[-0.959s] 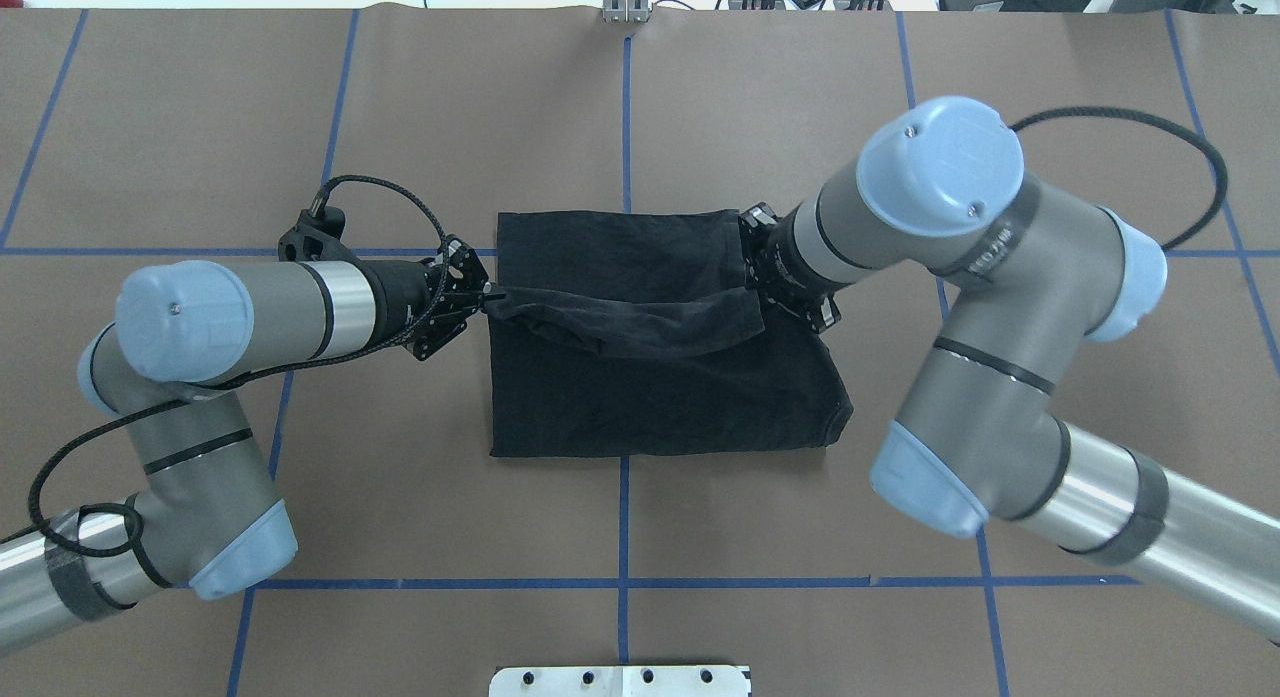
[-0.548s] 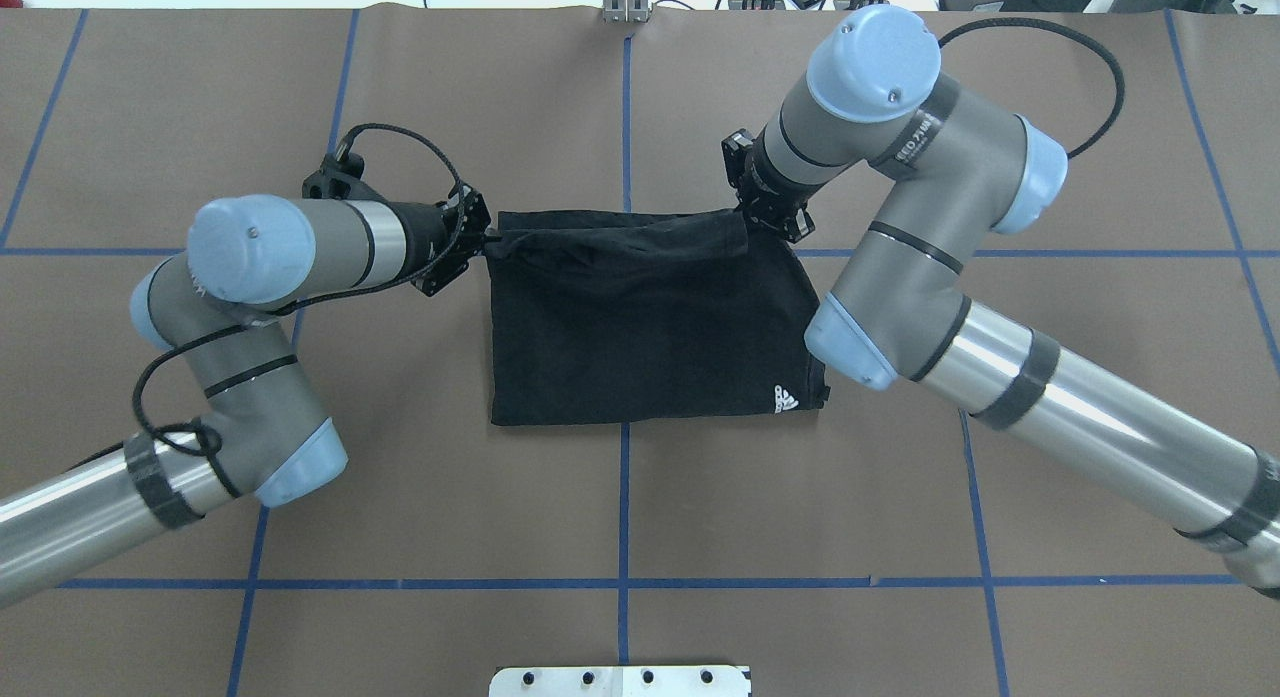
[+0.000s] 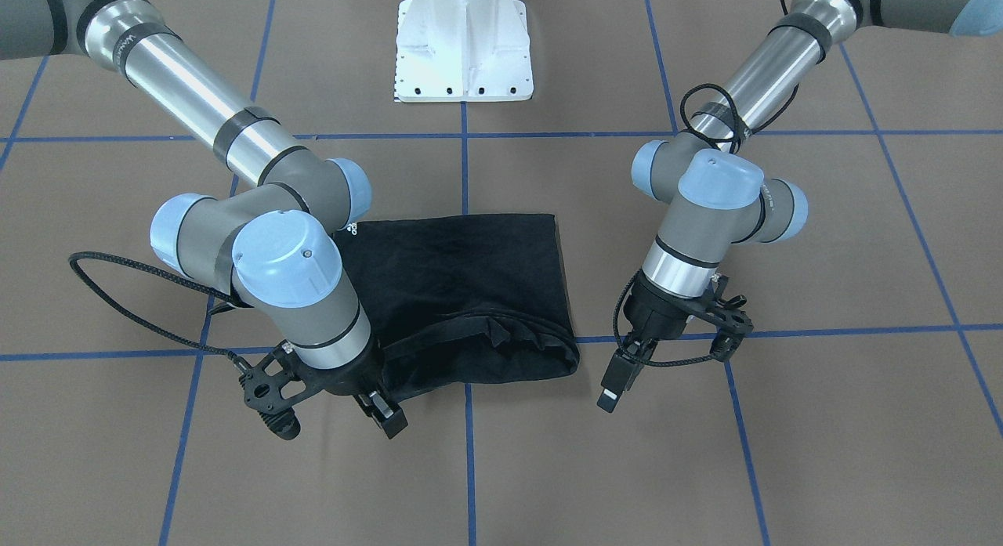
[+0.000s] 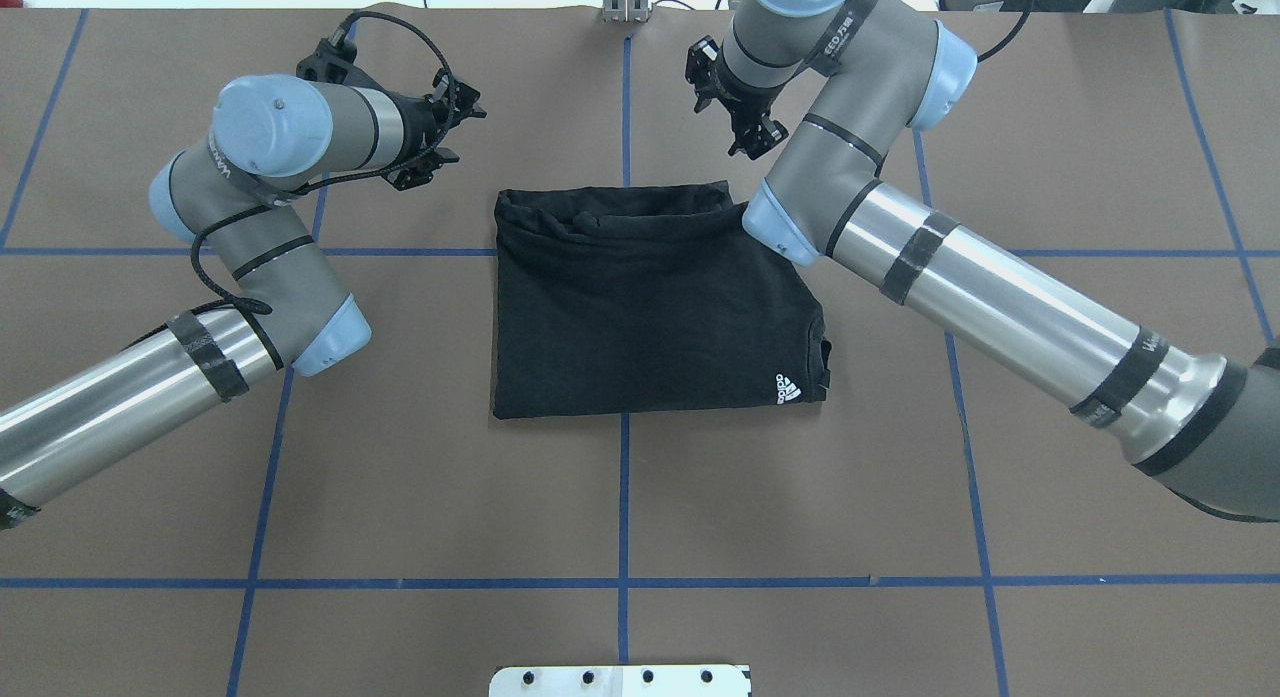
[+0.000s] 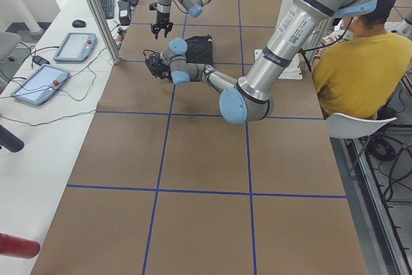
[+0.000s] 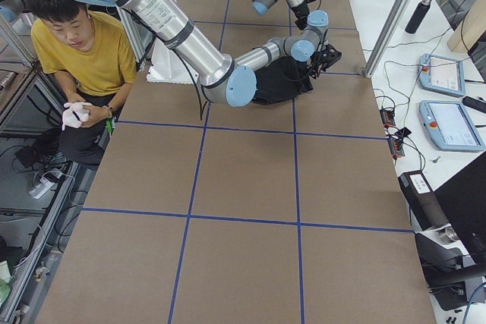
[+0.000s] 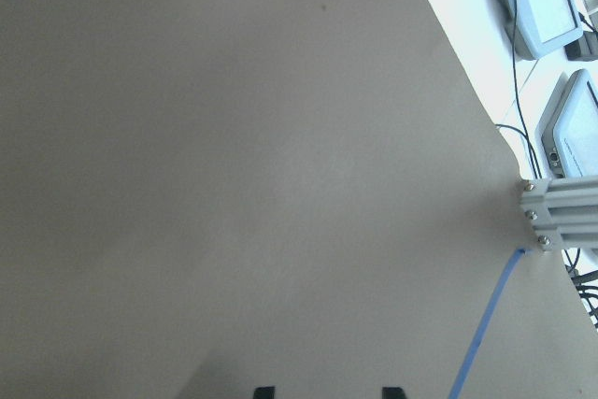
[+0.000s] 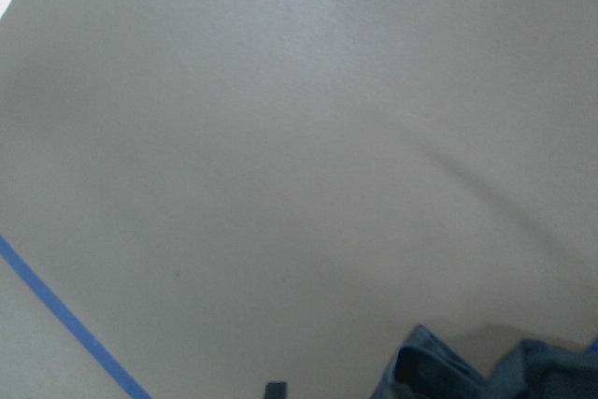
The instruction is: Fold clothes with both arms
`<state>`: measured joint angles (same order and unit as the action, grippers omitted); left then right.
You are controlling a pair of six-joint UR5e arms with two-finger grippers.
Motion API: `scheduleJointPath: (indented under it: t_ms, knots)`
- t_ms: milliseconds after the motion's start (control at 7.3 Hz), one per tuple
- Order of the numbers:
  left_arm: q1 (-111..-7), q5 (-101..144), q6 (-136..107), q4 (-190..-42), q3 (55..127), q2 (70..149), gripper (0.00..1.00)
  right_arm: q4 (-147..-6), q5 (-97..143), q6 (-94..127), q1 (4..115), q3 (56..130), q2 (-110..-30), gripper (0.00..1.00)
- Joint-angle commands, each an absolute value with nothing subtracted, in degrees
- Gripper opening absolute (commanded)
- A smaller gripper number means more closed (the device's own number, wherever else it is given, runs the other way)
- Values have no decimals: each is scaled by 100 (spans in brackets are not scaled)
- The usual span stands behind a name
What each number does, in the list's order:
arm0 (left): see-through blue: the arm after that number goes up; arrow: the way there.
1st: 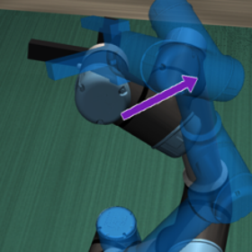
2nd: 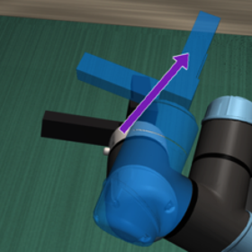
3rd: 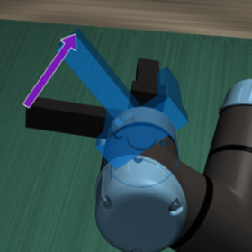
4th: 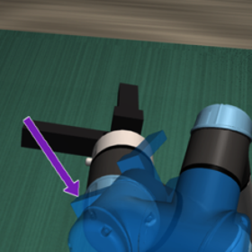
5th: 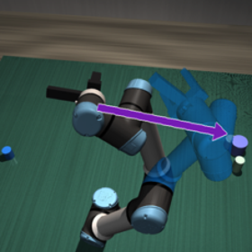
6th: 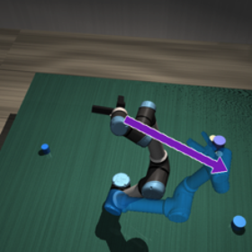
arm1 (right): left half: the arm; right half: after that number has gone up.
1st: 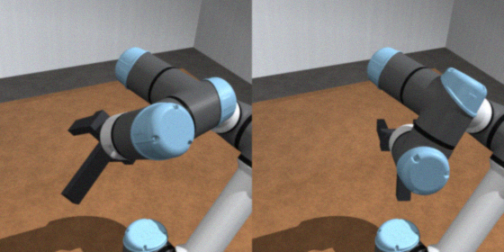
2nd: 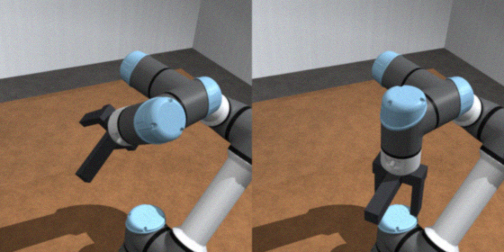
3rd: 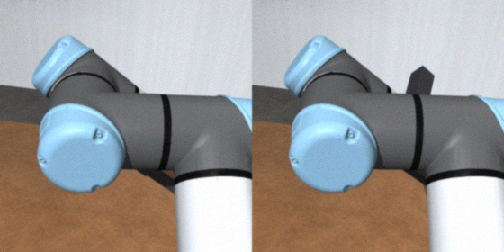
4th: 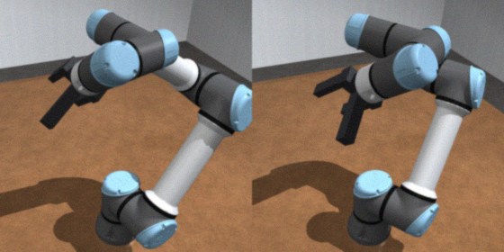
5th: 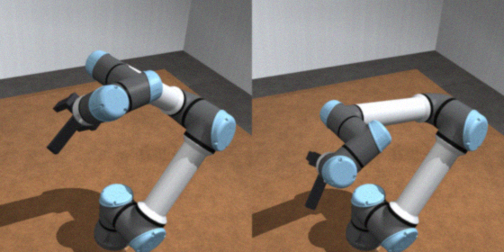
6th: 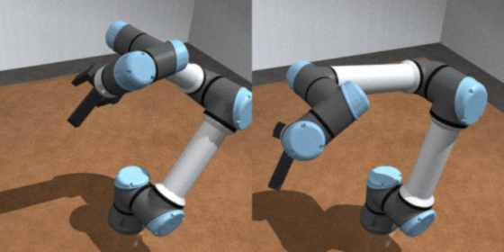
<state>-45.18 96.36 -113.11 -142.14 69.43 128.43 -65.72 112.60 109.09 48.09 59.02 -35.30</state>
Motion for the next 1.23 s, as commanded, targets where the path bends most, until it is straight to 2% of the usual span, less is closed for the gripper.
scheduleJointPath:
  t_ms: [0, 137, 274, 548, 685, 822, 1096]
  knots:
    - [-4623, 9816, -11137, -14238, 6926, 12867, 100, -6530, 11373, 10775, 4904, 5836, -3515, 100]
    - [-4684, 10165, -10457, -14221, 7039, 12832, 100, -6548, 11443, 10706, 4983, 5966, -3585, 100]
    - [-4815, 10343, -9493, -14177, 7484, 12467, 100, -6609, 11522, 9922, 5114, 6446, -4030, 100]
    - [-5148, 10930, -7036, -14168, 8468, 11143, 100, -6766, 11924, 7720, 5587, 7703, -5539, 100]
    - [-5429, 11168, -5996, -14168, 8725, 10614, 100, -7081, 12083, 6342, 5929, 8143, -6190, 100]
    - [-5919, 11658, -4985, -14159, 8754, 10278, 100, -7467, 12250, 4814, 6333, 8582, -6866, 100]
    - [-7209, 13176, -3357, -14055, 8693, 9758, 100, -7979, 13206, 2541, 7422, 8596, -7451, 100]
